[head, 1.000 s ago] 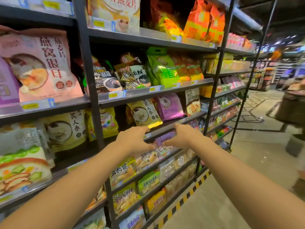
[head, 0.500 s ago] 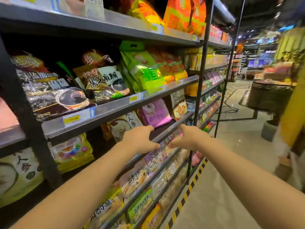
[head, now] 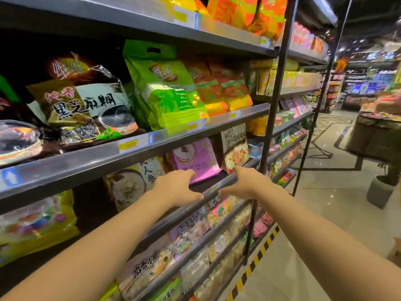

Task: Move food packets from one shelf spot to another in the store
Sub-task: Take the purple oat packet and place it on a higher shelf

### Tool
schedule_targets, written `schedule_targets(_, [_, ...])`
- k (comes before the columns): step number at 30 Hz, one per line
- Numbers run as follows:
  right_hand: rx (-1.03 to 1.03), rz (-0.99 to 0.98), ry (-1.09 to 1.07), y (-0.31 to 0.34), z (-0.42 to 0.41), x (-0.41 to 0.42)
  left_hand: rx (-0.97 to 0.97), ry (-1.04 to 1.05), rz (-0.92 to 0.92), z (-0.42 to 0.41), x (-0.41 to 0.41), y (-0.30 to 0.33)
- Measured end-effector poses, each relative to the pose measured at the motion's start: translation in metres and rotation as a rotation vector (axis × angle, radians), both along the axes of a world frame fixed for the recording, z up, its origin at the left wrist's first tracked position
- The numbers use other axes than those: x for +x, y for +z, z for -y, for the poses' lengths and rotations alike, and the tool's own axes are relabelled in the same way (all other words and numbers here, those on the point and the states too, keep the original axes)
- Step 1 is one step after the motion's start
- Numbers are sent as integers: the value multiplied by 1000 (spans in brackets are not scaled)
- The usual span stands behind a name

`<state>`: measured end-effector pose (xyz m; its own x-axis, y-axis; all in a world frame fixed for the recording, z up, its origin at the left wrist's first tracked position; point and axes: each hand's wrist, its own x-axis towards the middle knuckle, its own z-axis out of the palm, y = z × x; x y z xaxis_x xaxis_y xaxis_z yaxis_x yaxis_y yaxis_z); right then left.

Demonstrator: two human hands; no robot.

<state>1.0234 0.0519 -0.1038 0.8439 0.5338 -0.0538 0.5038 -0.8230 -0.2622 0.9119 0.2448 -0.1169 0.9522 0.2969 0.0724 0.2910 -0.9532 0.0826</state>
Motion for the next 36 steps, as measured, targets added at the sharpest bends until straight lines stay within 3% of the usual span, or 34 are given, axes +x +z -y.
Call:
schedule_targets(16, [39,-35,273,-25,-83,205,-94,323,21,-45,148,-29])
schedule_targets(25, [44,-87,319,-46,-138,269,-461,437,-84,-86,207,-61])
schedule_targets(29, [95,-82,361,-72,-143,287,-391,446,-89,-79,215,-76])
schedule_targets(36, [125,-71,496,-111,-138,319,-82,590,11,-55,221,-113])
